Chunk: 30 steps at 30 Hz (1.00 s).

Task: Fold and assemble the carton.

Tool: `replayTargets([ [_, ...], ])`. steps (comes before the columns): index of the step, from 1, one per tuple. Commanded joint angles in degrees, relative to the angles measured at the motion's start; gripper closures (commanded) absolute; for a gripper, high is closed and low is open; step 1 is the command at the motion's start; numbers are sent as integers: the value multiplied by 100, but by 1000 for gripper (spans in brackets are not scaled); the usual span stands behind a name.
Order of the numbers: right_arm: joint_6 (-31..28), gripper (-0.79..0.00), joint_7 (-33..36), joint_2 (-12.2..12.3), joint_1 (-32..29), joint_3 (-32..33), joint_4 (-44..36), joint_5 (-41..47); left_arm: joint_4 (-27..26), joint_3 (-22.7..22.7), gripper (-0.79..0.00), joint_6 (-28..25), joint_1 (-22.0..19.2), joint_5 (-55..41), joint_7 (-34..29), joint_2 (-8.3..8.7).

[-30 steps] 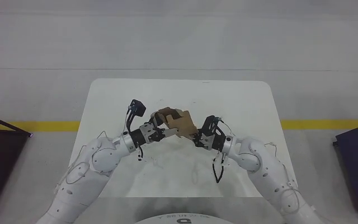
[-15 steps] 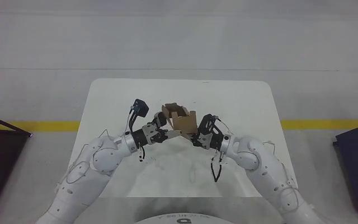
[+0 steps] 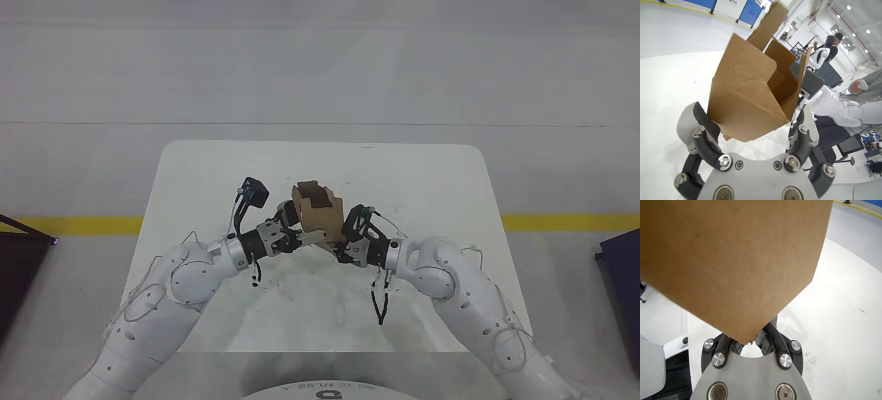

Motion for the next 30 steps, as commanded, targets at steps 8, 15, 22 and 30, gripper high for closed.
replayTargets([
  [8,-137,0,-290,12,-29,20,-24,-481,-95,-457,-785,-119,229,-247,41,88],
  [15,-208,0,-431,25,-98,42,-28,-687,-462,-884,-785,-168,432,-660,-262,179],
  [22,-207,0,-512,34,-155,62,-108,-848,-628,-847,-785,216,414,-719,-596,197],
  [30,-78,0,-633,58,-293,115,-300,-1298,-616,-655,-785,683,328,-687,-727,177],
])
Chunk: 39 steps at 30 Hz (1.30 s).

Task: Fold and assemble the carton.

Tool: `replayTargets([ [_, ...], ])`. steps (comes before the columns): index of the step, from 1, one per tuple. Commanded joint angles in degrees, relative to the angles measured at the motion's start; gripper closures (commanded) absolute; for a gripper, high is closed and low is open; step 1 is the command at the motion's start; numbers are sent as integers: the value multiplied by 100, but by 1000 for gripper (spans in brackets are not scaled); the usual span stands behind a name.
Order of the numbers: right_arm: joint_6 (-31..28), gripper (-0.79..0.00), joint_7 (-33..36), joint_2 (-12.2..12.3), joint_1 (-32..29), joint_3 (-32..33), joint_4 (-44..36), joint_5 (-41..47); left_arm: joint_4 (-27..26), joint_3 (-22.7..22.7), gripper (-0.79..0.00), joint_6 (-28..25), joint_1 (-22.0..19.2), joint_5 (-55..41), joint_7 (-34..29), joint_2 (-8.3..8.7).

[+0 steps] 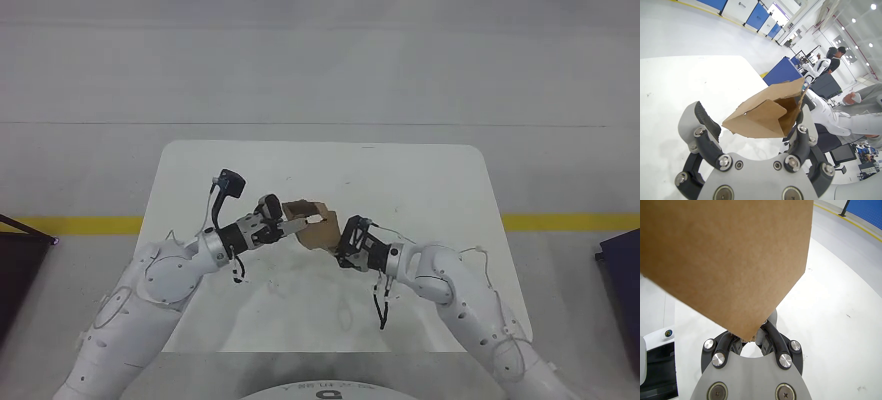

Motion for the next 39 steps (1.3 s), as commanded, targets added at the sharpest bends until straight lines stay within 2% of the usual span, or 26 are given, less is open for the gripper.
replayTargets([
  [1,23,0,-67,6,-37,17,-46,-99,22,25,-785,70,-4,-1,-42,0],
  [10,176,0,-400,28,-218,113,-237,-472,52,101,-785,415,24,106,-236,10],
  [20,554,0,-898,37,-472,245,-358,-769,40,268,-785,500,32,195,-354,9],
  [35,622,0,-1243,16,-625,412,-202,-304,-38,389,-785,864,-26,567,-456,19],
  [39,484,0,-1298,4,-635,419,-90,0,-147,283,-785,848,12,719,-76,24],
])
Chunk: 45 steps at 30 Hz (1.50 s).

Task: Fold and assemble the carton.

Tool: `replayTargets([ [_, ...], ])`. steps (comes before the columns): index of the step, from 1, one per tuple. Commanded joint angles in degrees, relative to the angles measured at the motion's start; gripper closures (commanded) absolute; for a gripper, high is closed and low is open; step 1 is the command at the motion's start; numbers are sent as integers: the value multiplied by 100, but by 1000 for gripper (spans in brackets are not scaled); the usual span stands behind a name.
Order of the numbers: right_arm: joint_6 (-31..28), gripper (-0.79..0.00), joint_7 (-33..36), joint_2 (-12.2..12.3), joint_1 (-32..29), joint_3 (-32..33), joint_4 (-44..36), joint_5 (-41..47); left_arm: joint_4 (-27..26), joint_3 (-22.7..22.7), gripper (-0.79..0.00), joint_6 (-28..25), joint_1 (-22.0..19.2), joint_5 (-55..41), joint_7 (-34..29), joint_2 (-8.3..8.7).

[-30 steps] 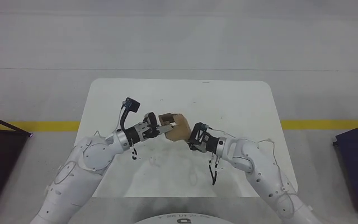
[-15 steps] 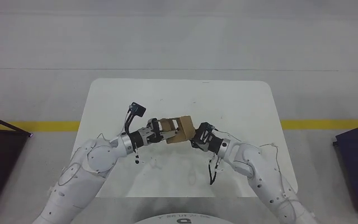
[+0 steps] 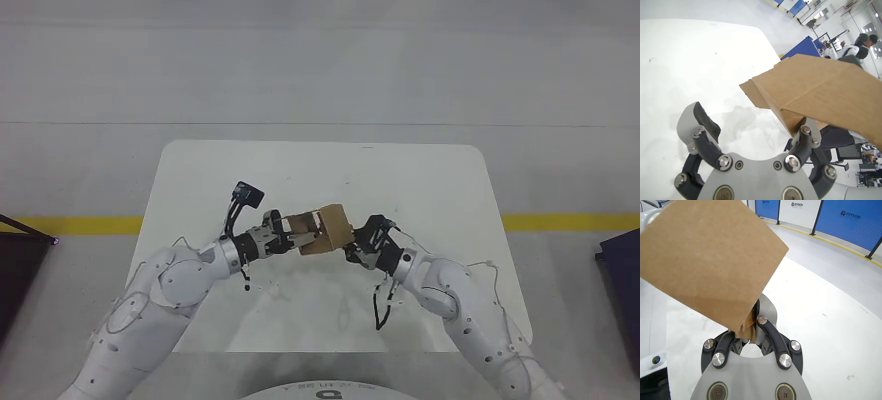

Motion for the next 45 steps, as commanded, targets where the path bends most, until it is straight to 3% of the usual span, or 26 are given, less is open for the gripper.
replayTargets([
  [1,-117,0,-9,-7,9,15,101,293,-62,-91,-785,-39,59,58,238,8],
  [8,-141,0,542,-18,146,66,278,832,-447,-590,-785,-197,354,587,688,88],
  [11,-85,0,823,-27,202,35,284,965,-791,-752,-785,-447,491,1225,847,133],
  [18,216,0,1647,-60,416,-66,258,1297,-1549,-743,-785,-897,712,2683,1174,190],
  [23,366,0,2108,-70,550,-129,132,1253,-1549,-743,-785,-897,712,2683,1174,190],
  [34,476,0,2274,-79,542,-182,112,1253,-1702,-582,-785,-968,656,3135,1034,194],
  [45,1394,0,3965,-187,1046,-633,-259,1584,-1870,-198,-785,-1073,579,3947,827,194],
])
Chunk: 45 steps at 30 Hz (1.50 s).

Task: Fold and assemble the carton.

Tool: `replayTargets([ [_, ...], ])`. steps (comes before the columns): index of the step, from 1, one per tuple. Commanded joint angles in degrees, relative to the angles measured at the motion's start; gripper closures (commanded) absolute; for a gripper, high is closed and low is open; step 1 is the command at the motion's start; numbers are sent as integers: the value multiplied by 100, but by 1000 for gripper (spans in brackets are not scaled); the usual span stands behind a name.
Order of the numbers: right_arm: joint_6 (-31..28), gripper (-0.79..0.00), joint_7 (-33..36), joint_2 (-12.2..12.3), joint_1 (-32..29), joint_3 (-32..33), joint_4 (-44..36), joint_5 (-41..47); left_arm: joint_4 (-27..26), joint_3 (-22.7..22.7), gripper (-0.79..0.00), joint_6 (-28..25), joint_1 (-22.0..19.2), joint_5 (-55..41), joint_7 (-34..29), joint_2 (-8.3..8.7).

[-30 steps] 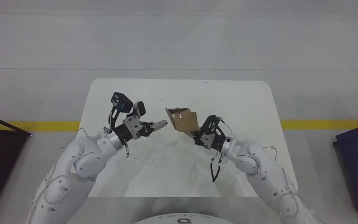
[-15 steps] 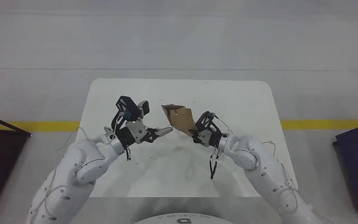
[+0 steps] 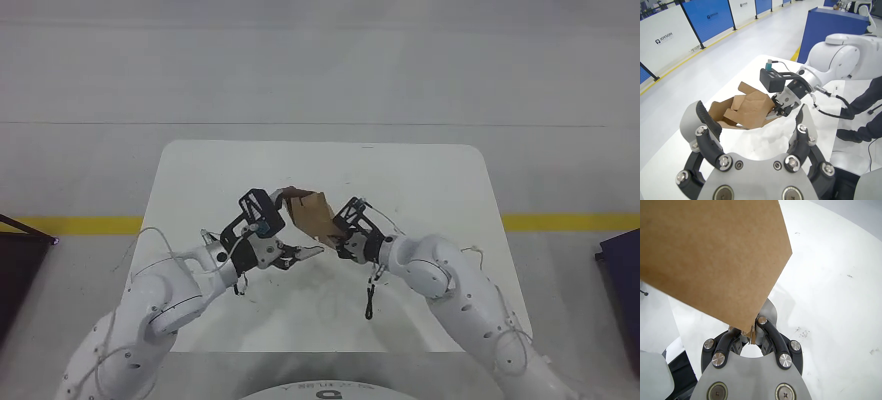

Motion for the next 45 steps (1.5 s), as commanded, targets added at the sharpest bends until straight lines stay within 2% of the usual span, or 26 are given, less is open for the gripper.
replayTargets([
  [1,87,0,149,-21,92,-93,-34,-34,56,54,-785,-17,-38,34,-67,-3],
  [2,107,0,192,-30,134,-124,-23,-41,84,64,-708,-4,-51,57,-105,-3],
  [4,94,0,249,-43,209,-161,29,-16,103,67,-686,-1,-45,55,-134,0],
  [5,77,0,269,-48,240,-179,56,-6,113,64,-616,-9,-46,74,-161,2],
  [6,65,0,278,-53,265,-193,80,3,124,65,-585,-13,-44,90,-177,5],
  [8,27,0,292,-61,309,-212,110,35,181,80,-563,-46,-33,105,-235,10],
  [12,-37,0,290,-71,358,-245,171,34,253,111,-576,-83,-49,146,-331,15],
  [16,-123,0,273,-77,398,-266,230,42,313,123,-520,-68,-75,191,-397,19],
  [24,-272,0,342,-76,389,-307,45,82,614,220,-542,26,-215,377,-390,6],
  [26,-294,0,349,-73,383,-304,20,86,648,245,-523,23,-245,371,-391,3],
  [28,-316,0,354,-72,383,-308,10,82,670,258,-486,17,-261,360,-401,2],
  [29,-312,0,351,-73,383,-311,7,76,679,264,-385,16,-263,338,-408,1],
  [30,-308,0,348,-73,382,-314,5,74,684,265,-317,15,-268,331,-412,1],
  [31,-308,0,333,-73,383,-309,2,72,695,272,-302,8,-262,291,-393,0],
  [32,-288,0,307,-74,375,-310,3,68,701,273,-212,-1,-265,268,-397,0],
  [33,-265,0,274,-77,367,-317,6,54,698,278,-191,2,-272,278,-416,0],
  [34,-238,0,236,-79,364,-318,14,37,701,290,-77,0,-273,261,-421,-1],
  [35,-213,0,183,-81,362,-314,21,15,702,298,0,-4,-280,238,-419,-2],
  [38,-134,0,-61,-92,339,-298,65,-17,682,340,0,-1,-318,200,-438,-8],
  [45,-406,0,-874,-116,299,-246,393,61,611,472,0,-19,-417,144,-481,-26],
])
